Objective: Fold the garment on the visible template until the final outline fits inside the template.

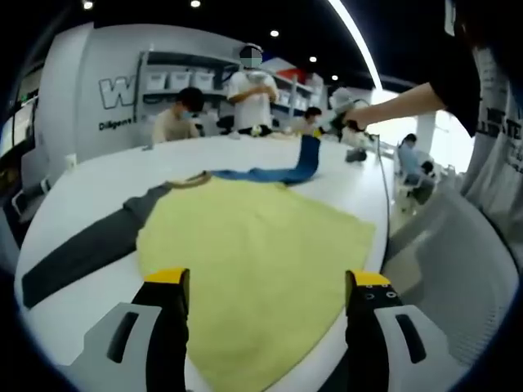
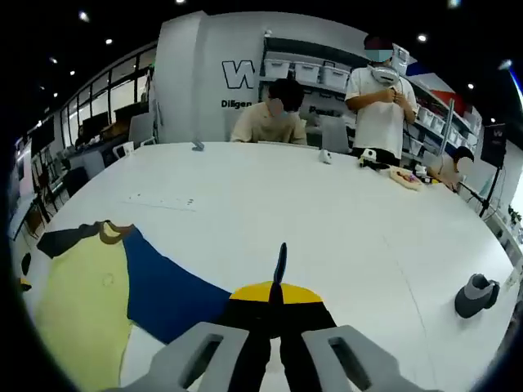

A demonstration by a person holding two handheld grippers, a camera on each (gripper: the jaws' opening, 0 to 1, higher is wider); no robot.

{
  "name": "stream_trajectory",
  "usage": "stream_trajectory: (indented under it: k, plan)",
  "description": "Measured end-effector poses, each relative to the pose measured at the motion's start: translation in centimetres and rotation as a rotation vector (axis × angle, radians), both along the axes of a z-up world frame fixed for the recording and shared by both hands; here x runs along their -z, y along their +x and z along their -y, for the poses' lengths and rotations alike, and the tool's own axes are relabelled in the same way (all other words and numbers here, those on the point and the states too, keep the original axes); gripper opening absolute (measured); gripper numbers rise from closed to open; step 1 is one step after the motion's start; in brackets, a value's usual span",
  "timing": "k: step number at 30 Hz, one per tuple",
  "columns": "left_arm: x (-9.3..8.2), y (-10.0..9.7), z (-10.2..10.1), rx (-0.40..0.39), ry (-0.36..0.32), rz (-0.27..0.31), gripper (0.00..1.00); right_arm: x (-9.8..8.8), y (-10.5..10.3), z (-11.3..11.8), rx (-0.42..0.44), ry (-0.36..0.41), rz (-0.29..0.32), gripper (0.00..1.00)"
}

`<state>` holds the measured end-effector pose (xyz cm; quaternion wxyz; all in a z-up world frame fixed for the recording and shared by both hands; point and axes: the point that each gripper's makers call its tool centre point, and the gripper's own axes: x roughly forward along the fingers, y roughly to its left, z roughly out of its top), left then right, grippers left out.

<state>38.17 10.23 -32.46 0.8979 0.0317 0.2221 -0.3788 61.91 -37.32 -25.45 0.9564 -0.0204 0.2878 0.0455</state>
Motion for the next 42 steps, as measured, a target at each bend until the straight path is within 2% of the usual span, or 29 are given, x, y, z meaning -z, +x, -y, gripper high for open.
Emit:
stream_trajectory:
  k: [2,3,7,8,10,11,13,15,16,18,20,22,26,27,30,31,33,35,40,42]
  plan:
    - [-0.1,0.1,-0.2,-0.006,-0.005,0.003,0.76,-0.8,0.6,-0.9,-0.022,0.024,0.017,0.0]
    - [-0.1,0.2,-0.2,-0.007,-0.008,0.006,0.76,-1.5,0.9,-2.1,-0.039,0.037,0.023,0.0]
    - [-0.2,0.2,-0.2,-0.005,-0.007,0.013,0.76,-2.3,2.0,-4.0,-0.072,0.079,0.043,0.0]
    - [-0.3,0.2,-0.1,-0.001,-0.005,0.016,0.76,-2.5,2.0,-6.1,-0.096,0.094,0.051,0.0]
    - [-0.3,0.2,-0.1,0.001,-0.005,0.02,0.76,-2.9,2.2,-7.4,-0.125,0.104,0.061,0.0]
    - [-0.4,0.2,-0.1,0.0,-0.005,0.021,0.76,-3.4,2.7,-9.0,-0.144,0.16,0.078,0.0]
    - [-0.5,0.2,-0.1,-0.004,-0.015,0.019,0.76,-3.9,3.4,-10.9,-0.16,0.218,0.093,0.0]
    - [-0.9,0.2,0.1,-0.012,-0.033,0.018,0.76,-4.4,3.5,-13.2,-0.195,0.213,0.098,0.0]
    - [-1.0,0.3,0.1,-0.015,-0.039,0.02,0.76,-4.8,3.5,-15.5,-0.249,0.222,0.1,0.0]
    - [-1.2,0.3,-0.2,-0.023,-0.048,0.023,0.76,-5.3,3.7,-17.6,-0.289,0.238,0.109,0.0]
    - [-1.2,0.4,-0.2,-0.027,-0.05,0.025,0.76,-6.2,3.5,-21.2,-0.347,0.253,0.133,0.0]
    - [-1.2,0.4,-0.3,-0.032,-0.059,0.023,0.76,-6.7,4.0,-23.0,-0.387,0.302,0.154,0.0]
    - [-1.5,0.6,-0.4,-0.041,-0.068,0.029,0.76,-7.3,3.7,-28.4,-0.478,0.32,0.165,0.0]
    - [-1.4,0.6,-0.5,-0.043,-0.07,0.028,0.76,-7.3,4.0,-28.8,-0.488,0.324,0.166,0.0]
    - [-1.3,0.6,-0.5,-0.04,-0.065,0.027,0.76,-7.4,4.1,-32.8,-0.572,0.365,0.192,0.0]
    - [-1.3,0.5,-0.4,-0.034,-0.06,0.027,0.76,-7.0,3.4,-34.4,-0.623,0.335,0.184,0.0]
    - [-1.2,0.5,-0.4,-0.03,-0.057,0.026,0.76,-6.2,3.2,-35.3,-0.651,0.288,0.166,0.0]
    - [-1.1,0.5,-0.4,-0.027,-0.055,0.025,0.76,-5.5,2.8,-37.4,-0.686,0.285,0.163,0.0]
    - [-1.0,0.6,-0.6,-0.039,-0.058,0.026,0.76,-3.9,2.6,-40.1,-0.707,0.285,0.144,0.0]
    - [-1.1,0.6,-0.6,-0.042,-0.06,0.026,0.76,-2.3,2.3,-41.5,-0.714,0.285,0.117,0.0]
